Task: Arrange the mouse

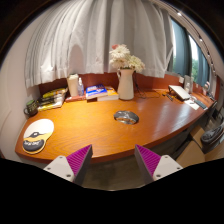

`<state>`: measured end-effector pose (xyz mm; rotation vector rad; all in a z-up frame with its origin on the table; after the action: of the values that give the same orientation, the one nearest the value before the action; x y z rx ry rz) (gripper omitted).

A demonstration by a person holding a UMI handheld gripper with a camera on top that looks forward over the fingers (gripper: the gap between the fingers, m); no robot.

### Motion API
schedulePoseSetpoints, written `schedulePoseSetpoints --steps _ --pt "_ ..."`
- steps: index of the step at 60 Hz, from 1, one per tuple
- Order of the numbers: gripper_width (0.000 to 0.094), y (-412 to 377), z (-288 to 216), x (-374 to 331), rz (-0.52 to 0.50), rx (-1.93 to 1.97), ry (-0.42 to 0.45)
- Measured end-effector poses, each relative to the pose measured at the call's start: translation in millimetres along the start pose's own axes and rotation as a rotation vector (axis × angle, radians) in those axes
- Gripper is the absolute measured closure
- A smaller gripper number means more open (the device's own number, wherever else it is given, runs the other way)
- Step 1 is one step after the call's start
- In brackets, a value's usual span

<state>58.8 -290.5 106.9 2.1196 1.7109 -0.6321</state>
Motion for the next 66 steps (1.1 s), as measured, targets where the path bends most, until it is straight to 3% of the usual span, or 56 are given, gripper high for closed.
schedulePoseSetpoints --steps 9,28,44,59,66 --pt "0.0087 44 1 55 0.003 -0.008 -0.028" --pt "0.0082 89 -46 177 -0.146 -0.118 -0.009" --pt "0.0083 109 -73 244 -0.256 -0.112 -0.043" --pt "0.0365 123 -93 278 -0.275 -0.105 -0.044" --pt "0.0415 124 -96 284 -0.278 -0.124 -0.042"
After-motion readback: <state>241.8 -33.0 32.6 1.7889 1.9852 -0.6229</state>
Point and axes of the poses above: the point between the fingertips, and its own axes, seen from behind it with the camera up: y to the right, z down, x forward, the way the camera looks, the point moved 7 cm from there along -x, backward, against the way the camera looks, and after that the axes turned 3 degrees about -z, right-handed, at the moved point
